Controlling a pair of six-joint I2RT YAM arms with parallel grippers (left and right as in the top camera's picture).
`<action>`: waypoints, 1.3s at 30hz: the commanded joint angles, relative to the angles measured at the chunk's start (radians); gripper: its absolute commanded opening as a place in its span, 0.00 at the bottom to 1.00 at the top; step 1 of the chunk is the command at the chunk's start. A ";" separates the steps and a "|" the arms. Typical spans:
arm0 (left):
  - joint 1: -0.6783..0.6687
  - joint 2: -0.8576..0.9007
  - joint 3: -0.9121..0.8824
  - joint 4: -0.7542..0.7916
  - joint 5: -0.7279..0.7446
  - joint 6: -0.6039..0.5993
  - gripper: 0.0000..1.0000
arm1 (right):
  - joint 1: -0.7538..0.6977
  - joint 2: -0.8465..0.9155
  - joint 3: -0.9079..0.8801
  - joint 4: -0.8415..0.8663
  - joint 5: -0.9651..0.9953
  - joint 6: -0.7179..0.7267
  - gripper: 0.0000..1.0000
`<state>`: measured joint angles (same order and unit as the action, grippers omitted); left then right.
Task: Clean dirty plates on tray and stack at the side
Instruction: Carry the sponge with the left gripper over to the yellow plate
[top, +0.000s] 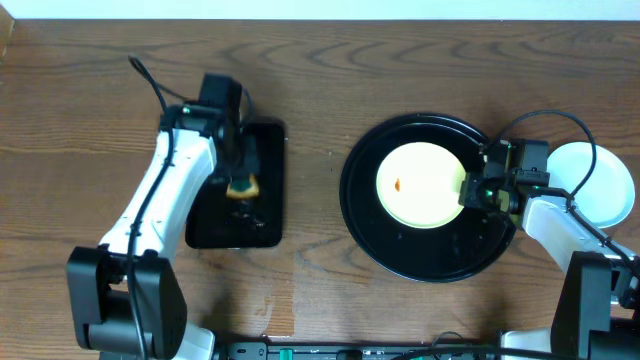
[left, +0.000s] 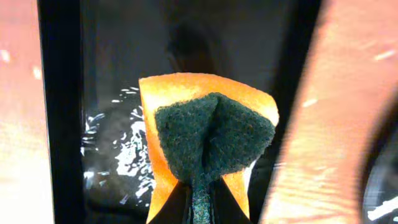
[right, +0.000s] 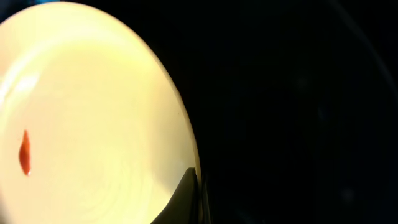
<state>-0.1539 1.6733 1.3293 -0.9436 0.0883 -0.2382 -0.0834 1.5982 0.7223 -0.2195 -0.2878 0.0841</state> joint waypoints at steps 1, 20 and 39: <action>-0.032 -0.014 0.053 -0.009 0.064 -0.003 0.07 | 0.006 0.010 -0.008 0.019 -0.087 -0.100 0.01; -0.368 0.002 0.069 0.261 0.113 -0.161 0.07 | 0.006 0.010 -0.008 -0.092 0.111 0.160 0.01; -0.636 0.279 0.121 0.602 0.214 -0.301 0.08 | 0.006 0.010 -0.008 -0.107 0.111 0.215 0.01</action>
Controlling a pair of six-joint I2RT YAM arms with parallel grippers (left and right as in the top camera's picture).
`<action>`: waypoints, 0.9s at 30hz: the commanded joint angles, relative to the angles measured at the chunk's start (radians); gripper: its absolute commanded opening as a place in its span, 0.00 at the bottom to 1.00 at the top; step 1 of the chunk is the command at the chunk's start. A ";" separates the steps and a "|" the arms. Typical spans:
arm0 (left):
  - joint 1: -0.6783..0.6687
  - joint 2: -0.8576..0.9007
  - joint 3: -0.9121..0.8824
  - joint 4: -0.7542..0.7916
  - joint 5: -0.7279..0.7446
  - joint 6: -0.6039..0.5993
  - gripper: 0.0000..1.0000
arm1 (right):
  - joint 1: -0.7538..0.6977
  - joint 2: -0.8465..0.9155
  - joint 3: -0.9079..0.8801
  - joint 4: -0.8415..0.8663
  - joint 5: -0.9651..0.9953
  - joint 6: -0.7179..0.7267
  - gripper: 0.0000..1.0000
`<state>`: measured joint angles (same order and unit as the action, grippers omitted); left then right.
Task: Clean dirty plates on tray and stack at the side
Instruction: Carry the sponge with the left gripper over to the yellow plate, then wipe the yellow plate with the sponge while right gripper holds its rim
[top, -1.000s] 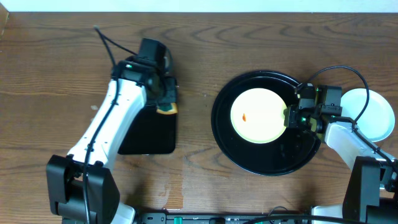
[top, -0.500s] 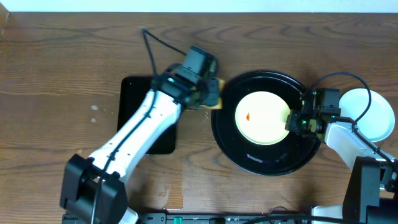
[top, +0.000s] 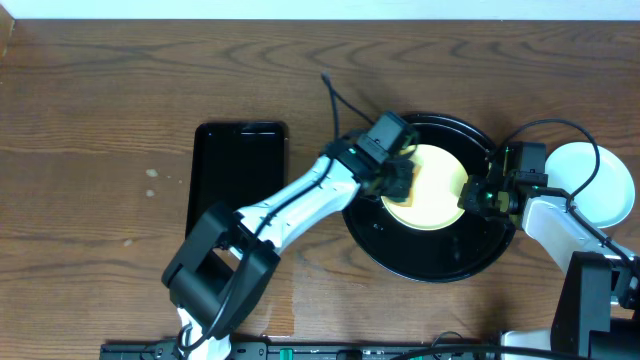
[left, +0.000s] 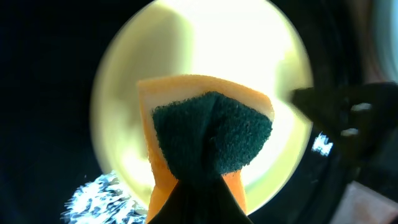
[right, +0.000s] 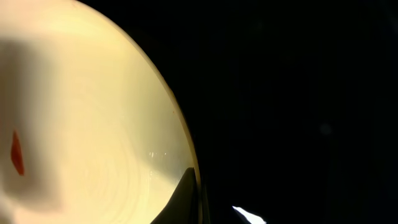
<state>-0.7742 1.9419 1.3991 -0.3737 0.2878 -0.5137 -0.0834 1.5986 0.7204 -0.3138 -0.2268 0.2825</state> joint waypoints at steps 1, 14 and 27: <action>-0.019 0.026 0.053 0.050 0.014 -0.033 0.07 | 0.006 0.010 -0.006 -0.013 0.050 0.017 0.01; -0.019 0.156 0.059 0.182 -0.016 -0.083 0.08 | 0.006 0.010 -0.006 -0.023 0.050 0.017 0.01; 0.006 0.269 0.059 0.104 -0.097 -0.059 0.07 | 0.006 0.010 -0.006 -0.039 0.050 0.017 0.01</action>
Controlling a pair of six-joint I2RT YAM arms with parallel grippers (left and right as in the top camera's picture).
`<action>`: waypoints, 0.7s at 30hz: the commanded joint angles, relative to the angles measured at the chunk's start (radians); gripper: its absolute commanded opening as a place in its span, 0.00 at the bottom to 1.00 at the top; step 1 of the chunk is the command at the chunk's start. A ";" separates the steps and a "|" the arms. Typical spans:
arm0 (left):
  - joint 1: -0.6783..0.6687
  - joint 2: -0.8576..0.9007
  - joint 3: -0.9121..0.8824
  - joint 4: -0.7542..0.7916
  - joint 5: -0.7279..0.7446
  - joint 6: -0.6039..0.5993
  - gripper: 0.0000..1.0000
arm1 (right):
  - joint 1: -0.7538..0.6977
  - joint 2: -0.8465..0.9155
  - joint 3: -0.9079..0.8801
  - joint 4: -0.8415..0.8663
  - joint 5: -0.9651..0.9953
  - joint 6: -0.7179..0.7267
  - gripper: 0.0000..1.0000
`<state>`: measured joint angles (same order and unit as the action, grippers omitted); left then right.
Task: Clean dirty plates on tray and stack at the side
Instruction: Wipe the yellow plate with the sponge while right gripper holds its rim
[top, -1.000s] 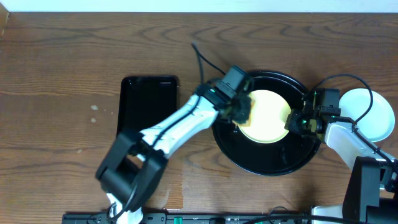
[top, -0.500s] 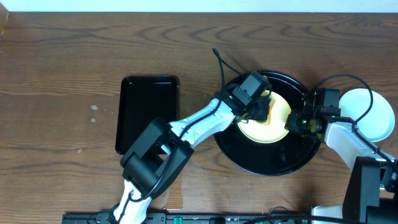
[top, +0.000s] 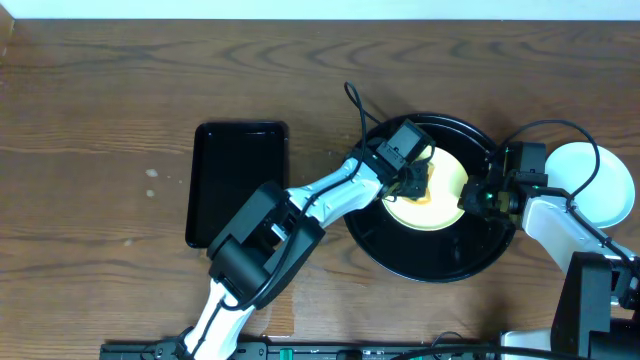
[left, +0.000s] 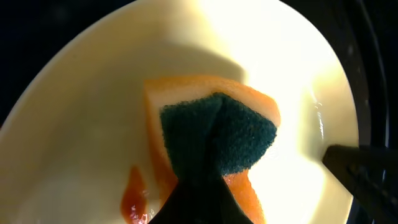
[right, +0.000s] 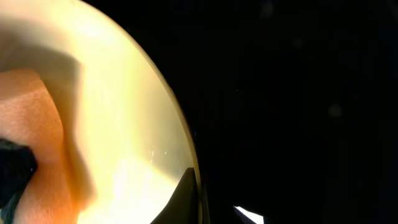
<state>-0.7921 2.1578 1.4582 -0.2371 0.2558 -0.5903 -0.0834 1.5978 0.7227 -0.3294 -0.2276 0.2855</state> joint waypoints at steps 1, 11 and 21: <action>0.029 0.055 0.000 -0.040 -0.067 0.029 0.07 | 0.006 0.011 -0.008 -0.024 0.051 0.014 0.01; 0.069 0.057 0.006 -0.210 -0.270 0.158 0.07 | 0.006 0.011 -0.008 -0.030 0.051 0.014 0.01; 0.068 0.056 0.241 -0.474 -0.426 0.201 0.07 | 0.006 0.011 -0.008 -0.030 0.051 0.014 0.01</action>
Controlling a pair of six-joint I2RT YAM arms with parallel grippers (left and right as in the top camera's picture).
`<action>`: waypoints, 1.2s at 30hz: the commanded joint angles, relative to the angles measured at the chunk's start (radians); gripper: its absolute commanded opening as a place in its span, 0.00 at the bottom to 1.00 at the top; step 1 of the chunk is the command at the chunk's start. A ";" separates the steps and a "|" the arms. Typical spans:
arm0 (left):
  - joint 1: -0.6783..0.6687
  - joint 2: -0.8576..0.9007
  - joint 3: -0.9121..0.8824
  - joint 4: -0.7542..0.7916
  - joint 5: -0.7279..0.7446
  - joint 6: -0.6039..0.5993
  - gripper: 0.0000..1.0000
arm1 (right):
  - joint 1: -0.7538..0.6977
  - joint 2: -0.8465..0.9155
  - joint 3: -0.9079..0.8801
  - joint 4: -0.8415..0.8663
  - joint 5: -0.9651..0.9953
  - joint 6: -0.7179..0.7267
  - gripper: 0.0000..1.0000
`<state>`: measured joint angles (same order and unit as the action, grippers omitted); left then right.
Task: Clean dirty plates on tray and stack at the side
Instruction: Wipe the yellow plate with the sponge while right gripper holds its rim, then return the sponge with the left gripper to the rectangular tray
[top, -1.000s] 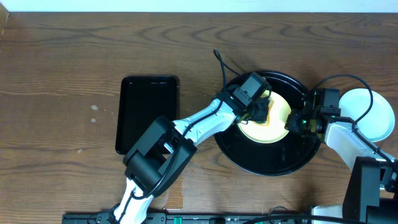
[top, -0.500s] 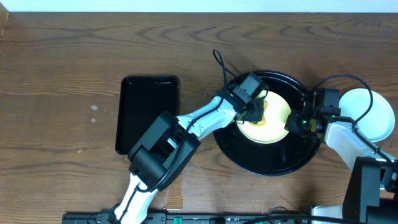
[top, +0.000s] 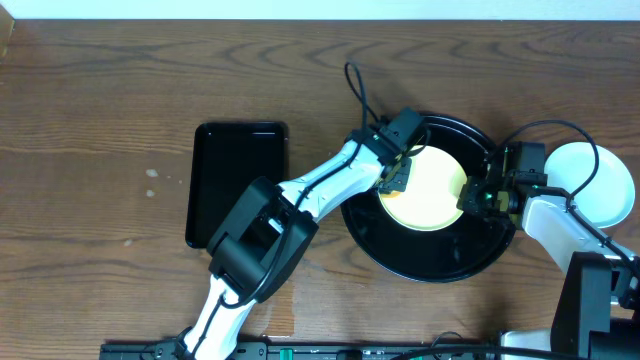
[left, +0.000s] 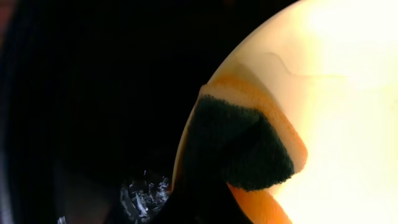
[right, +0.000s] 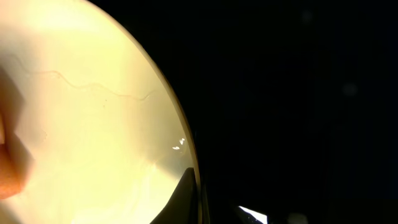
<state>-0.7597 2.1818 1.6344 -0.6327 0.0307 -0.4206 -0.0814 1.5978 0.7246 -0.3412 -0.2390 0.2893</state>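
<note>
A pale yellow plate (top: 430, 190) lies in the round black tray (top: 430, 262). My left gripper (top: 398, 172) is shut on an orange sponge with a dark green scouring side (left: 239, 143), which rests on the plate's left edge (left: 336, 93). My right gripper (top: 468, 197) is shut on the plate's right rim (right: 186, 155), one finger (right: 185, 193) lying on the plate's face. No red stain shows on the plate (right: 81, 124); faint wet lines cross it.
A rectangular black tray (top: 238, 182) stands left of the round one. A white plate (top: 596, 180) lies at the table's right edge, behind my right arm. A few pale specks mark the wood at the left (top: 150, 174).
My left gripper has moved the sponge from the middle of the plate to its left edge. The red smear seen beside the sponge is gone. The right gripper has kept its hold on the rim.
My left gripper held the sponge over the wet rectangular tray while the right held the stained plate's rim. Then the sponge hung above the plate, then pressed on it beside the red smear. Now it sits at the left edge and no stain shows.
</note>
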 joint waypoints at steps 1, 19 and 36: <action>0.036 0.032 0.094 -0.103 -0.201 0.032 0.07 | 0.005 0.011 -0.010 -0.018 0.063 0.010 0.01; 0.054 -0.117 0.222 -0.304 -0.193 -0.030 0.08 | 0.005 -0.032 0.010 -0.046 0.063 -0.053 0.01; 0.506 -0.420 0.100 -0.657 -0.078 -0.043 0.08 | 0.084 -0.415 0.015 -0.111 0.164 -0.127 0.01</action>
<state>-0.3218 1.7432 1.8050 -1.2816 -0.0864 -0.4911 -0.0269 1.2282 0.7292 -0.4431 -0.1173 0.1772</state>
